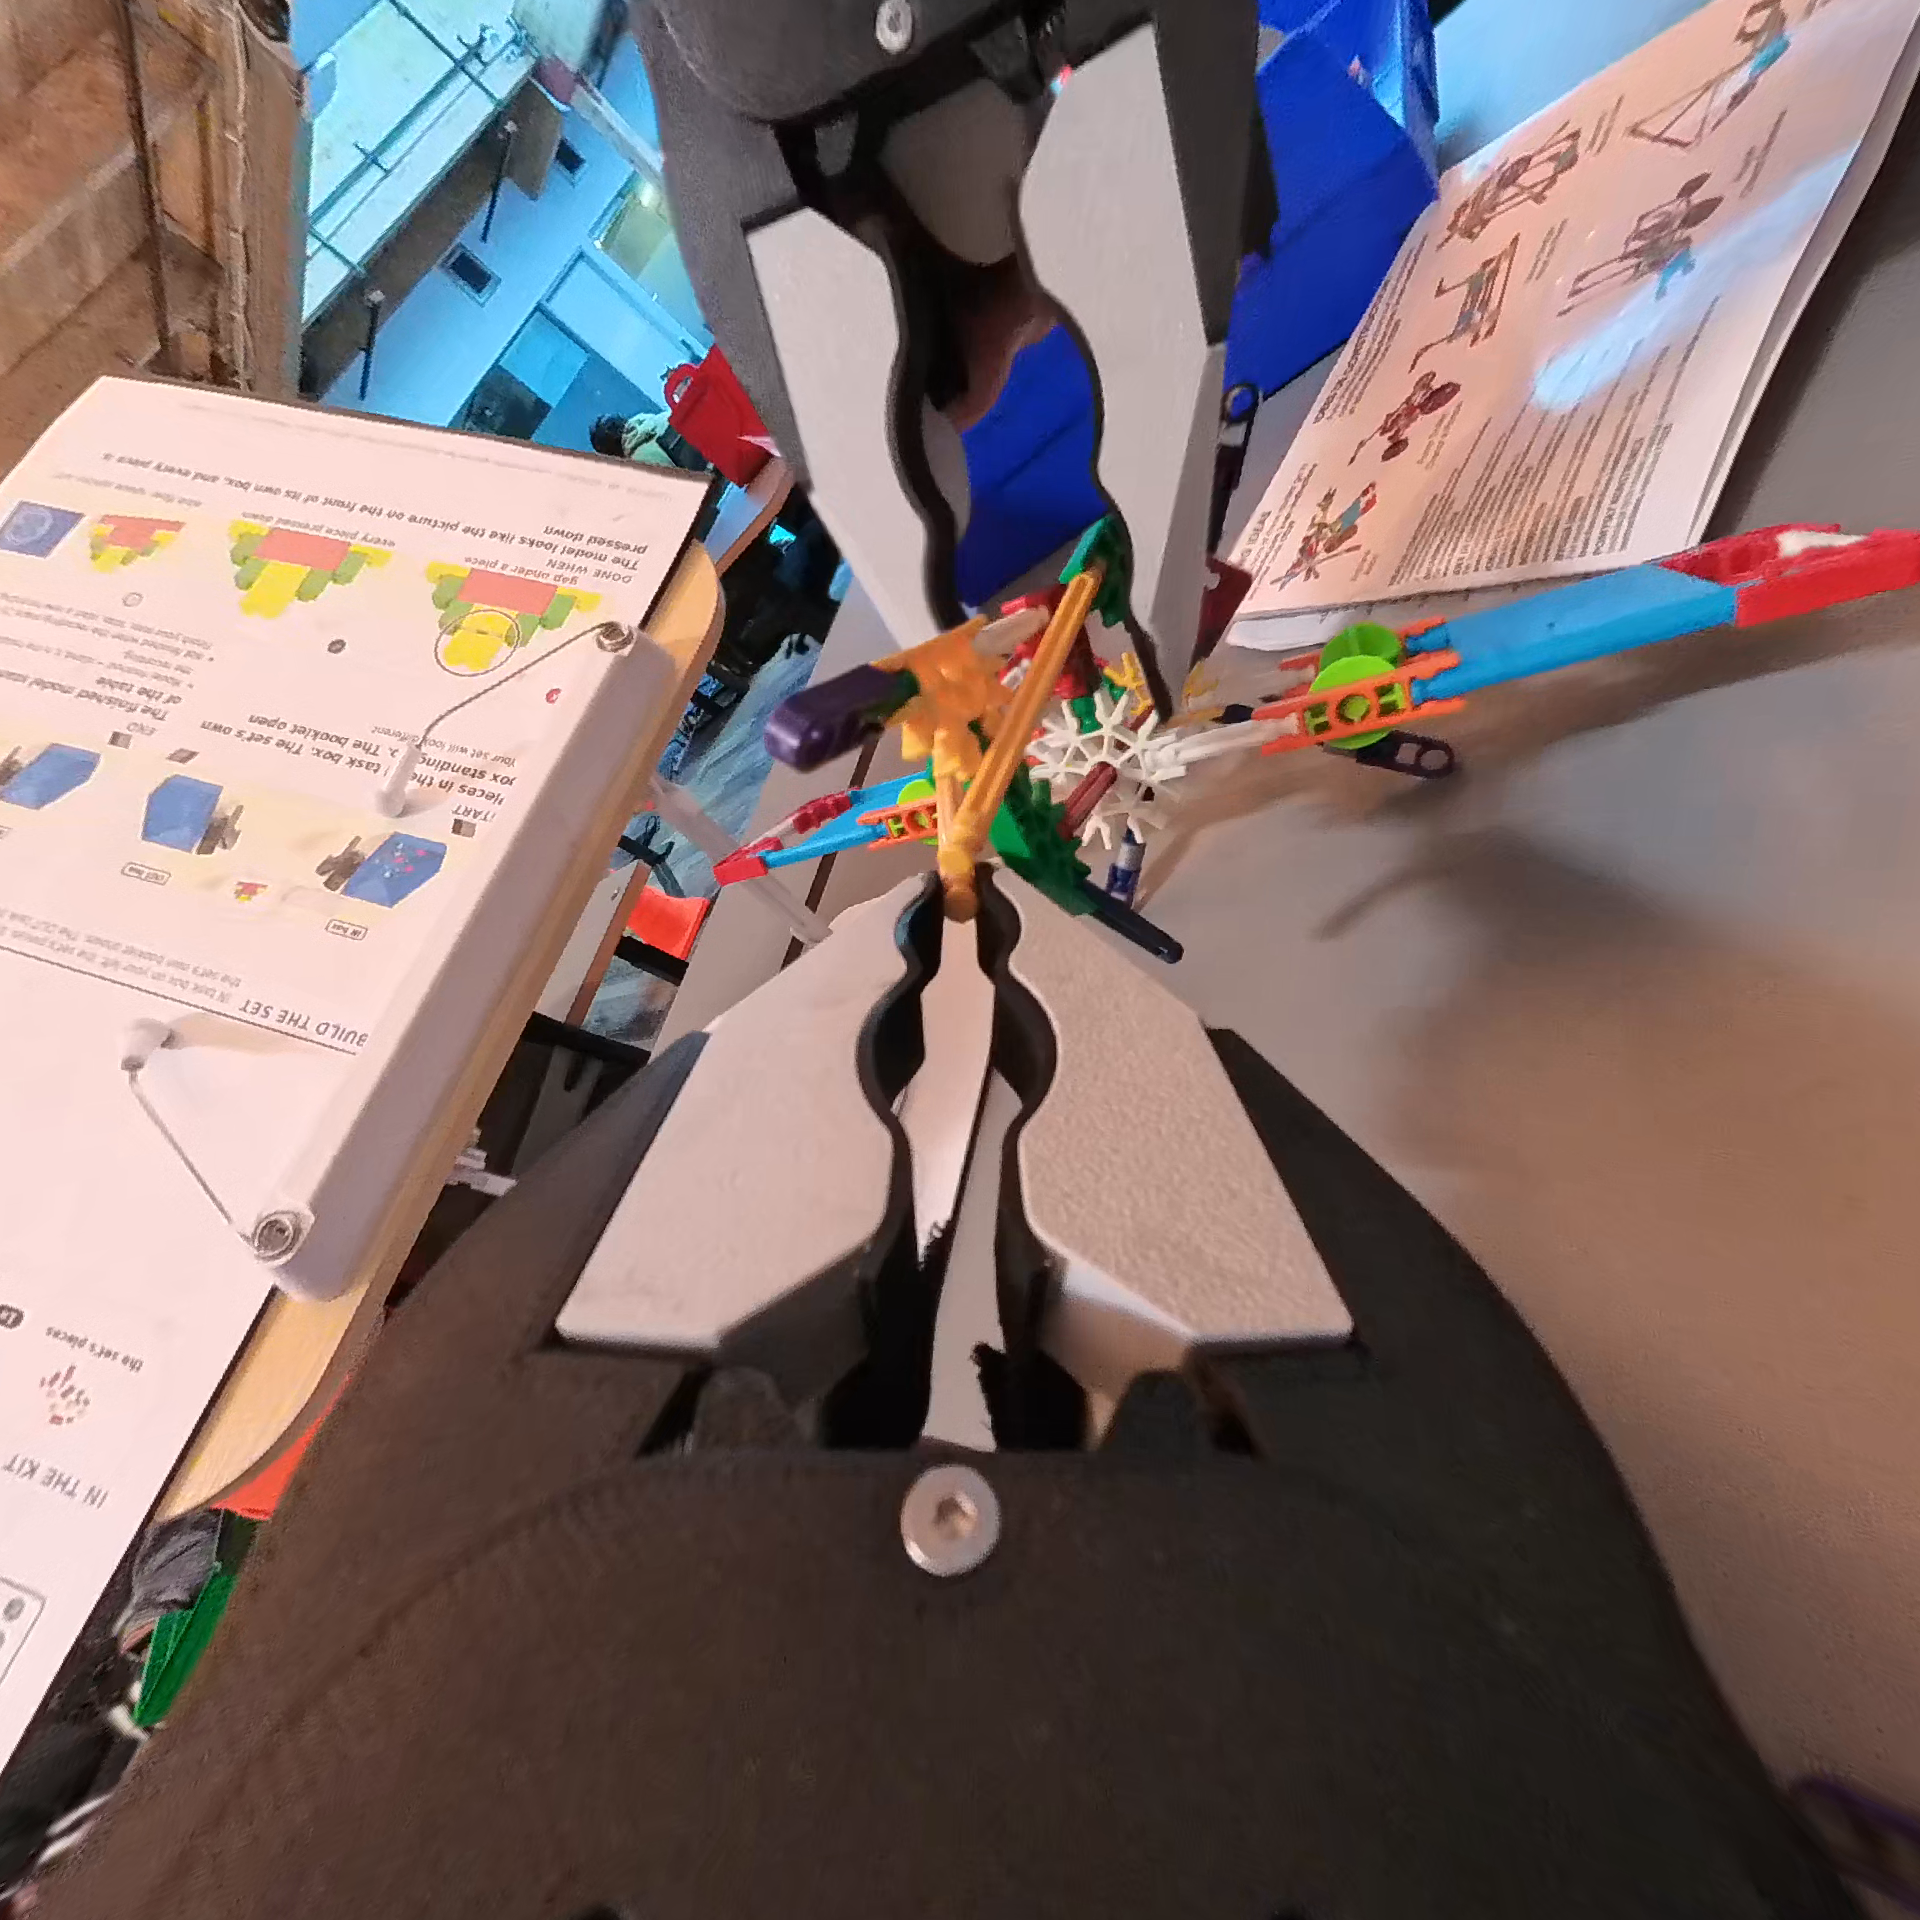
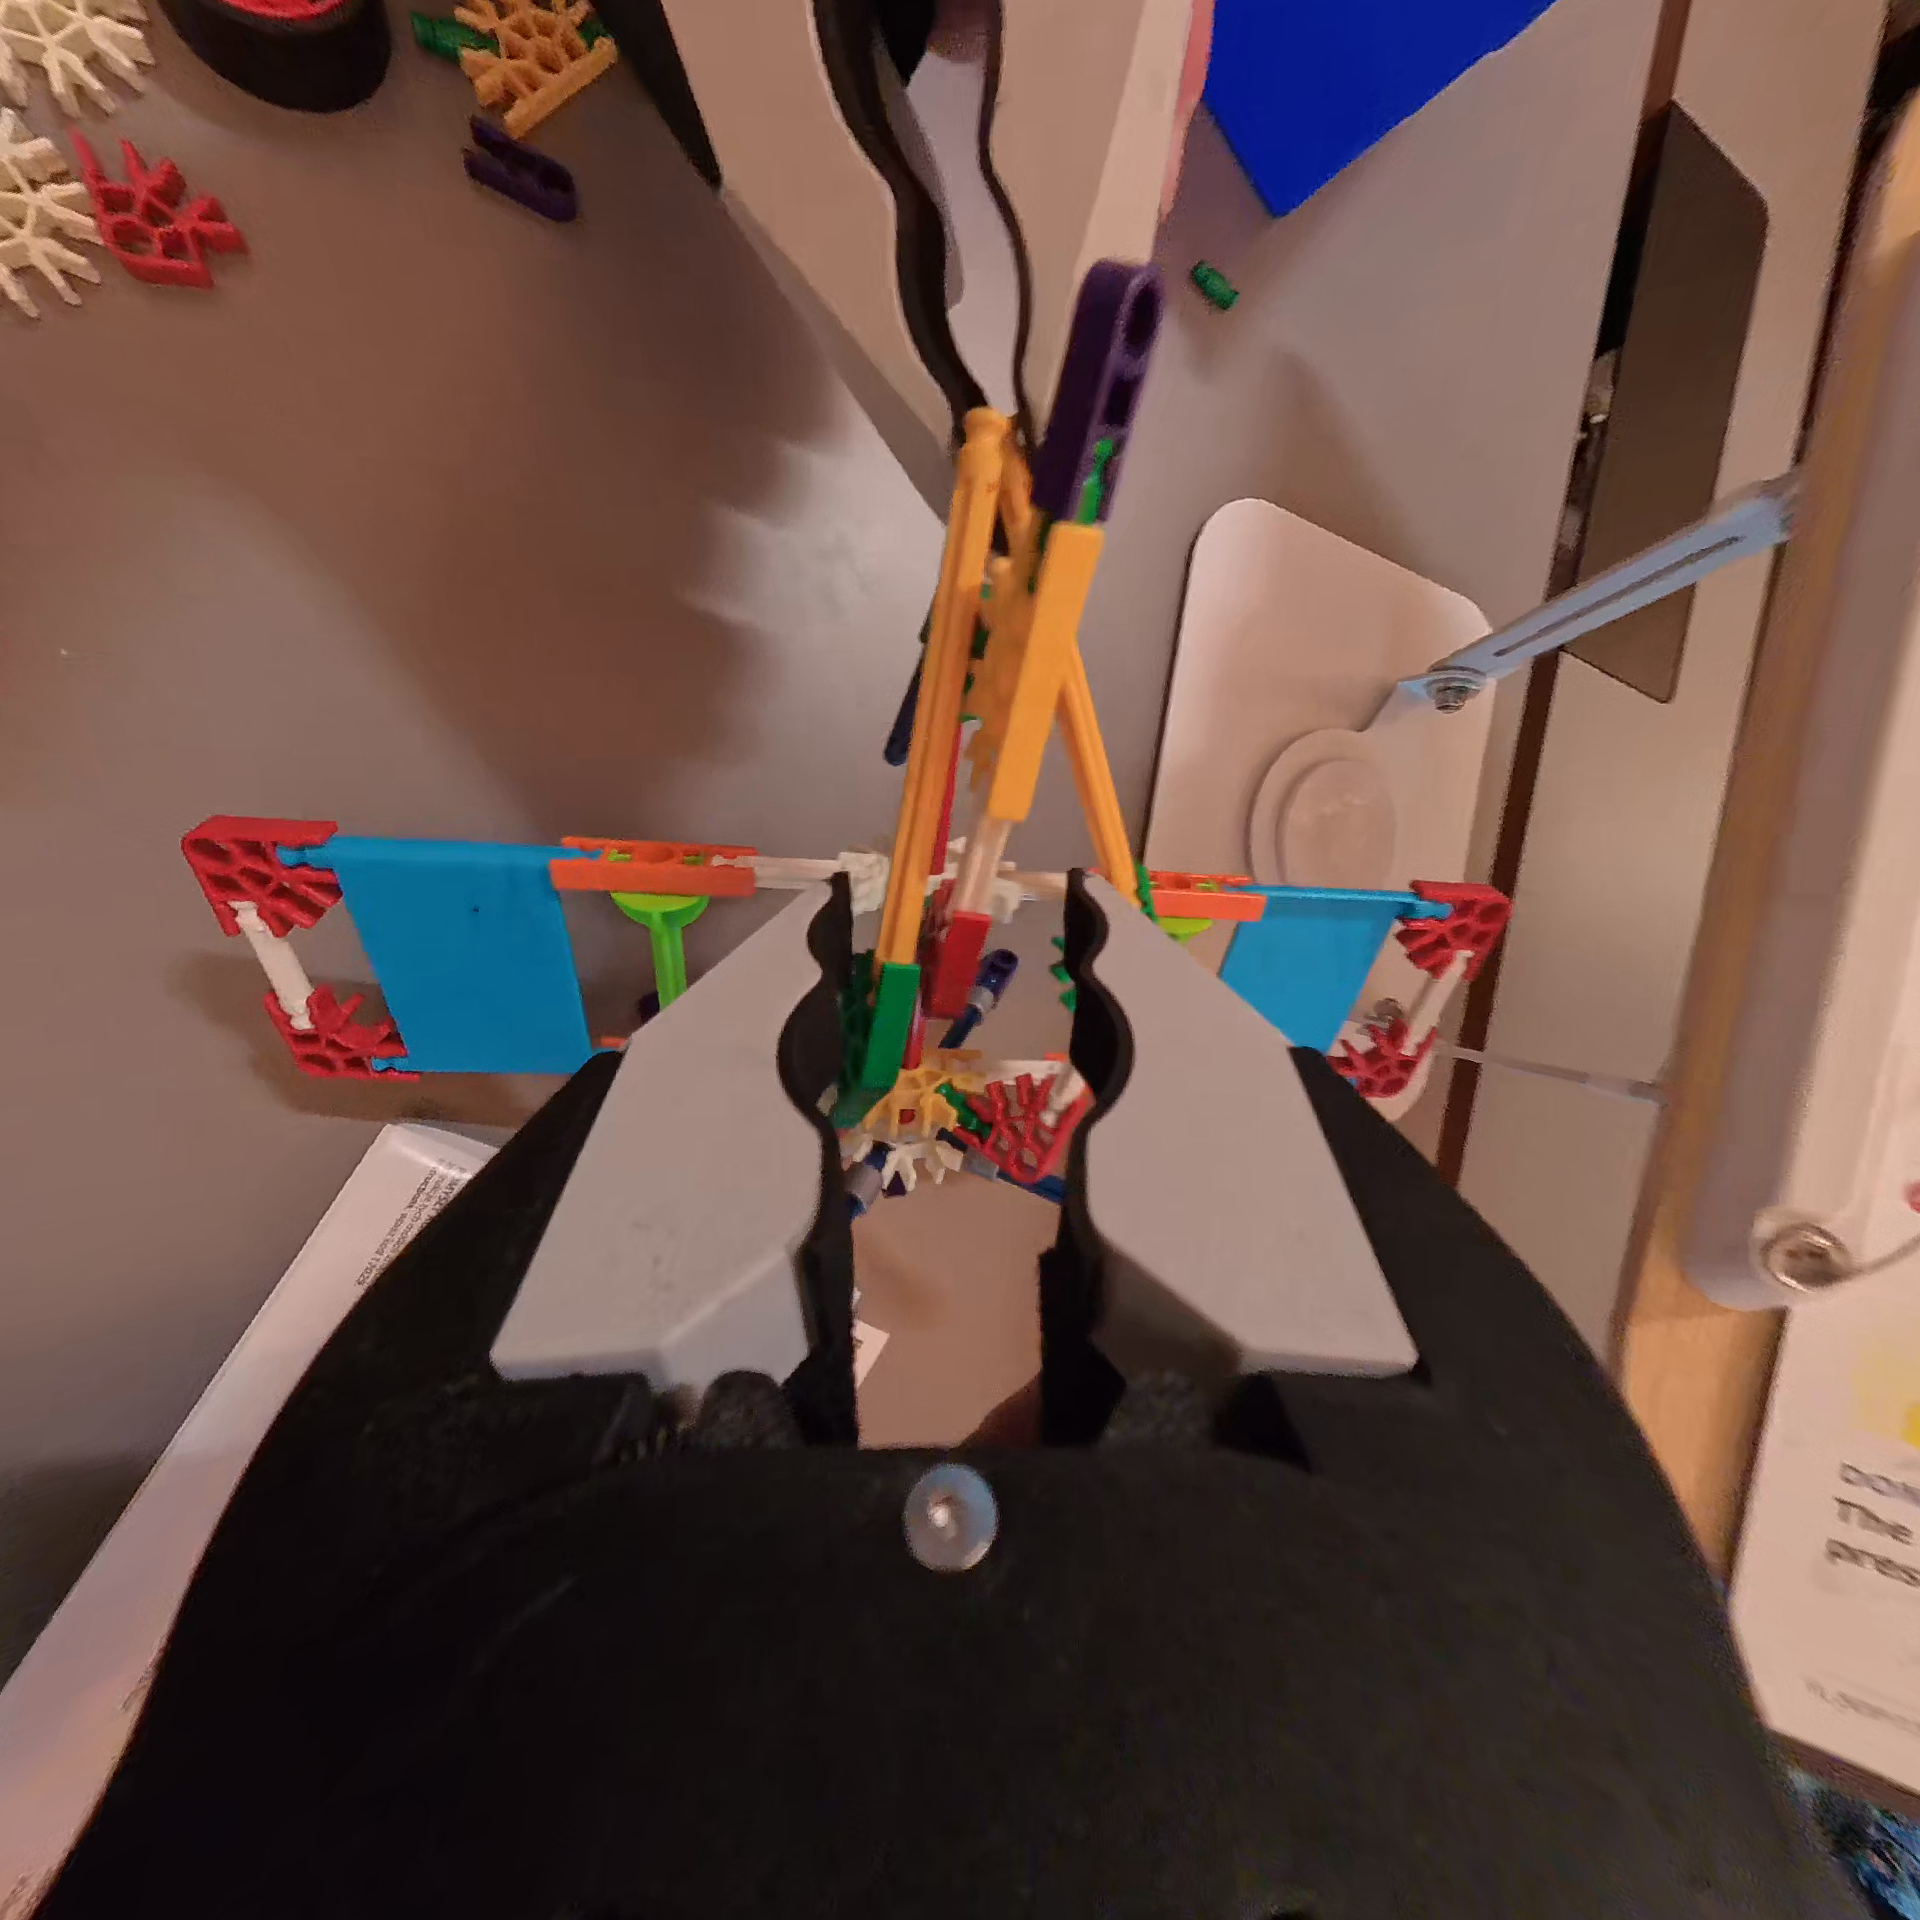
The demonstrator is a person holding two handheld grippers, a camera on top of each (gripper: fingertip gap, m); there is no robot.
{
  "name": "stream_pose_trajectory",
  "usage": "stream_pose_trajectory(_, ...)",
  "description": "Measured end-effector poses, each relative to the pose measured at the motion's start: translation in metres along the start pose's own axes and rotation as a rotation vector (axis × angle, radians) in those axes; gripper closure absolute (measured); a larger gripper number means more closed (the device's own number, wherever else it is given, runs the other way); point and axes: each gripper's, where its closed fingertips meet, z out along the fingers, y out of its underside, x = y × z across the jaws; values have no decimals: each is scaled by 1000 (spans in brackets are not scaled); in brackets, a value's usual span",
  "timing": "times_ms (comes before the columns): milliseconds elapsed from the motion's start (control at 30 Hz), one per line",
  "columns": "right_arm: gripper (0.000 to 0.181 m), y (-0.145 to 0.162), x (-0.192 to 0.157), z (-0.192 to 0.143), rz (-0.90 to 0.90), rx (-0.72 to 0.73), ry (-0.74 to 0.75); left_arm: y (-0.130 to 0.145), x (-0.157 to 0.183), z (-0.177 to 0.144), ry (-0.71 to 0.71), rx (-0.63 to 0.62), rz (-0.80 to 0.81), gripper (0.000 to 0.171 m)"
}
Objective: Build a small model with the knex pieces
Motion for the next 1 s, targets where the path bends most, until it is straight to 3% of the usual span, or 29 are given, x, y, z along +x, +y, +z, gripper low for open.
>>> stream_pose_trajectory(167,147,-19,8,-23,-27,52,86,-1,-1,0,-6,-3,1,169)
stream_pose_trajectory(300,160,-40,13,-32,14,173,92,-4,0,0,-11,2,13,168)
stream_pose_trajectory(433,163,-40,13,-25,45,186,60,-4,1,0,-15,-2,30,169)
stream_pose_trajectory(533,175,-43,6,-21,27,201,22,-4,1,0,-14,-1,29,168)
stream_pose_trajectory(1000,177,-45,-8,-27,-21,225,-35,-14,9,-6,38,27,59,167)
